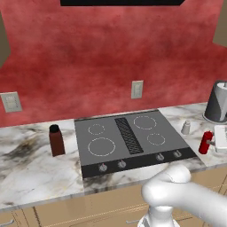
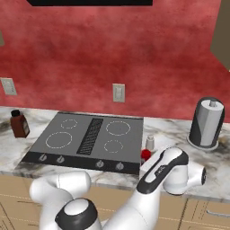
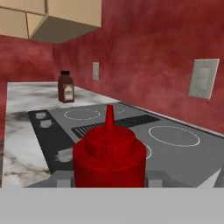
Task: Collect the paprika, ketchup, and shaker from the cabinet and place them next to the stove.
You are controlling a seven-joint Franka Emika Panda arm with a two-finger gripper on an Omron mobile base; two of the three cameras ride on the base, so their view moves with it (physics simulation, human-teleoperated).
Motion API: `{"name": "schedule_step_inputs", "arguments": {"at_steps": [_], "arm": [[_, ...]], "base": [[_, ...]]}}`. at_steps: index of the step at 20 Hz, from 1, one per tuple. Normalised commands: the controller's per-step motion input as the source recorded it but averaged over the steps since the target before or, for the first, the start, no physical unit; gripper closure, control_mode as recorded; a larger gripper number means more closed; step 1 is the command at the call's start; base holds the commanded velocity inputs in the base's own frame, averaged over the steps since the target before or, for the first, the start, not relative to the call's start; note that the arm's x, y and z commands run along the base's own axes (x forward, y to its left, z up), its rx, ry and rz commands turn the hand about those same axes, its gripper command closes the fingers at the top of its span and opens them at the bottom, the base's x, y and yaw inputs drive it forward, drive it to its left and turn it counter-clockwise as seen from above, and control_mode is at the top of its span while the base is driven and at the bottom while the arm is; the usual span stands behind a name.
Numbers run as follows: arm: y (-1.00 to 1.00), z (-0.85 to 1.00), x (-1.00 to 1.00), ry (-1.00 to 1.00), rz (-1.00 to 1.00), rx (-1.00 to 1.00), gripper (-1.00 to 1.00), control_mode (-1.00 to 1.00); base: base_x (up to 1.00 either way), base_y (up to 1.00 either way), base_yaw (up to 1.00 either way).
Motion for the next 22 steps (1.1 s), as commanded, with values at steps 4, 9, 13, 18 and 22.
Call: {"name": "schedule_step_inputs", "arguments": {"at_steps": [4,9,13,18,22], "arm": [[-0.07,-0.16,0.06,-0.03,0.05,0.00,1.00,-1.00],[-0.06,-0.11,0.00,-0.04,0.01,0.00,1.00,-1.00],[0.00,-0.02,0.00,0.00,0.00,0.00,1.00,-1.00],[0.00,0.00,0.03,0.00,0.00,-0.01,1.00,-1.00],[0.03,-0.03,0.11,0.00,-0.01,-0.03,1.00,-1.00]], "base": [[0.00,0.00,0.00],[0.00,0.00,0.00],[0.00,0.00,0.00],[0.00,0.00,0.00],[0.00,0.00,0.00]]}}
